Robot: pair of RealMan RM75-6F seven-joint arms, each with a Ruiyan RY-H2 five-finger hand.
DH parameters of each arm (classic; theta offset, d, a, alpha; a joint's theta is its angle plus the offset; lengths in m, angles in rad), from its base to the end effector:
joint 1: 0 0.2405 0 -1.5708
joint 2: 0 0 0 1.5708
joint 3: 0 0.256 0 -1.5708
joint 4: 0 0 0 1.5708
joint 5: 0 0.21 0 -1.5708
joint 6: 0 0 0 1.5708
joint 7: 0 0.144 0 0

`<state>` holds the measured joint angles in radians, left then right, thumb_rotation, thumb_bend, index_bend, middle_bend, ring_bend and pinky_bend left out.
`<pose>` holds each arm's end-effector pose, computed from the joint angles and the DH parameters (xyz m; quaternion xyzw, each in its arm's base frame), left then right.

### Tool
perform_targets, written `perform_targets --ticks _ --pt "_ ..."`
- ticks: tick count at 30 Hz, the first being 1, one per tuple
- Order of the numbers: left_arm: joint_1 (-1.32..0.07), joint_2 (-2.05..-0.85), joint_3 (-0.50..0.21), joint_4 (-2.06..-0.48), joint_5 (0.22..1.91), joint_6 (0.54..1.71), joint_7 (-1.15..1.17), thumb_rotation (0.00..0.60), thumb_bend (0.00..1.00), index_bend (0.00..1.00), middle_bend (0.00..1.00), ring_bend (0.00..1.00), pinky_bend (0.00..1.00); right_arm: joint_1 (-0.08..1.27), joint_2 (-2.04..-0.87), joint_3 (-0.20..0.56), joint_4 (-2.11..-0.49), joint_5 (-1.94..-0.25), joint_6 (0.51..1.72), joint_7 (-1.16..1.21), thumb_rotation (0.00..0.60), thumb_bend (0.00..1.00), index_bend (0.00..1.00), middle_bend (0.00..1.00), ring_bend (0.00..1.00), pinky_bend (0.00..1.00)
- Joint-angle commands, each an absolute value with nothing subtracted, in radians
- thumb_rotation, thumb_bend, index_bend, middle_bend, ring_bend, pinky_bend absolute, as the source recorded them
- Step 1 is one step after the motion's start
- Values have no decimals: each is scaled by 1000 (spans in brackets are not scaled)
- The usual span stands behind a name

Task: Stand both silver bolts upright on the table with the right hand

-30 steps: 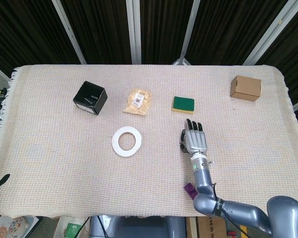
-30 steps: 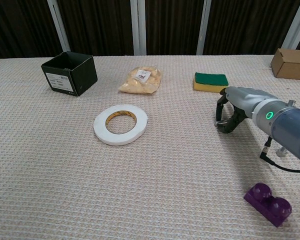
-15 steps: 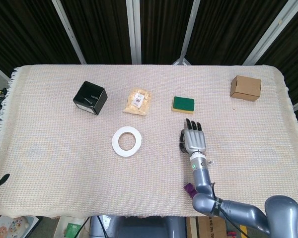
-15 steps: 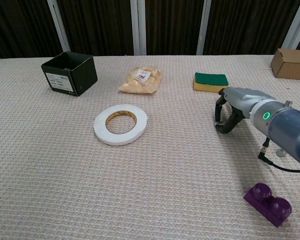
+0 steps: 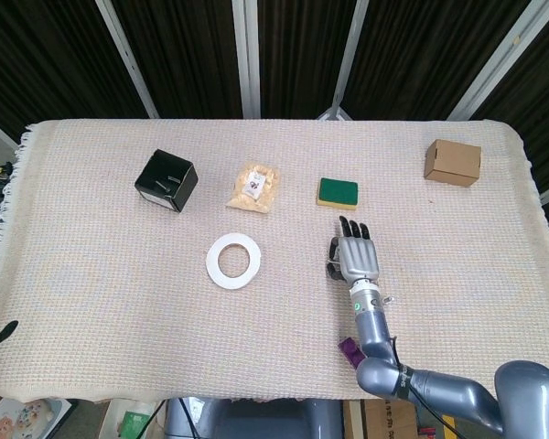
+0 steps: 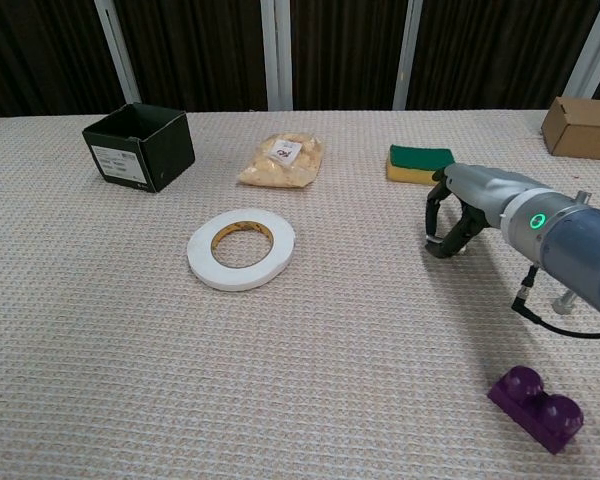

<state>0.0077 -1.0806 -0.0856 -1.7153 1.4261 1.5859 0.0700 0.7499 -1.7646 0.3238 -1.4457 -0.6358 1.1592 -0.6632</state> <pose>-0.3109 0.1574 0.1839 -0.5294 -0.3884 -0.3836 0.6494 -0.1479 -0.3490 -0.0457 0.6204 -0.4973 0.3137 0.5191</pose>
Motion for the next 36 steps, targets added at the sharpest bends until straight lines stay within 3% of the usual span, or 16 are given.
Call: perform_targets --ticks 1,36 --pt "8 -1080 -85 -1715 1427 1585 69 600 122 88 63 0 154 750 -1761 325 -1452 -637 1161 -662 600 353 605 23 13 0" --pt "7 -1080 -82 -1715 1431 1585 70 600 122 88 63 0 154 746 -1726 355 -1499 -630 1155 -584 600 353 605 23 13 0"
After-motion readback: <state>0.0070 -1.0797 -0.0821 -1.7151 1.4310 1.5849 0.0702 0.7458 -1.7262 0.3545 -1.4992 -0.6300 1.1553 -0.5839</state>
